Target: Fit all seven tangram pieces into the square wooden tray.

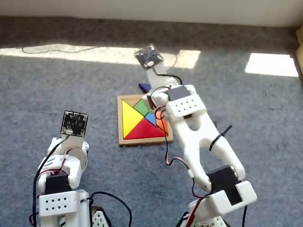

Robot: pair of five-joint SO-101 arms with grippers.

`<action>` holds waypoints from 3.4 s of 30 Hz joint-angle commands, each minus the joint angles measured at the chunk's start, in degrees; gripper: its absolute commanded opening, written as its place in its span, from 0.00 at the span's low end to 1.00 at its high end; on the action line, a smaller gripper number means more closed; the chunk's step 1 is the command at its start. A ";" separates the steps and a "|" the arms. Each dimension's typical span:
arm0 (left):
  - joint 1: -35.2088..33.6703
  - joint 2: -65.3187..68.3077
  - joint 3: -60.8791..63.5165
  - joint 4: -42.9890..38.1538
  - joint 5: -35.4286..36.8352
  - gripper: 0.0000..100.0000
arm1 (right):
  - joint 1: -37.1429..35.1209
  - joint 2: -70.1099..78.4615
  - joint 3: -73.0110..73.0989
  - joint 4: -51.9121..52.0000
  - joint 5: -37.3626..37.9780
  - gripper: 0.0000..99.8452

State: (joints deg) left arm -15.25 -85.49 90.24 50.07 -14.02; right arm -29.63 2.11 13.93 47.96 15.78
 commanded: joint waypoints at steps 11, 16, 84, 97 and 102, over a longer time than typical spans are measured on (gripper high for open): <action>-0.66 -0.84 -0.40 3.43 0.18 0.05 | -1.54 17.45 -19.82 -1.45 0.44 0.25; -0.66 -0.84 -0.40 3.43 0.18 0.05 | -1.36 21.67 -23.78 -1.45 0.35 0.25; -0.75 -0.84 0.13 3.34 0.09 0.05 | 6.20 32.66 -63.52 35.38 4.84 0.01; -0.75 -0.84 0.13 3.34 0.09 0.05 | 1.54 34.51 -65.27 47.52 4.57 0.01; -0.75 -0.84 0.13 3.34 0.09 0.05 | 1.80 38.81 -61.05 44.79 4.84 0.01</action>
State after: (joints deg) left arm -15.25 -85.49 90.77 53.32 -14.02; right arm -27.87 40.97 -47.25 94.55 20.09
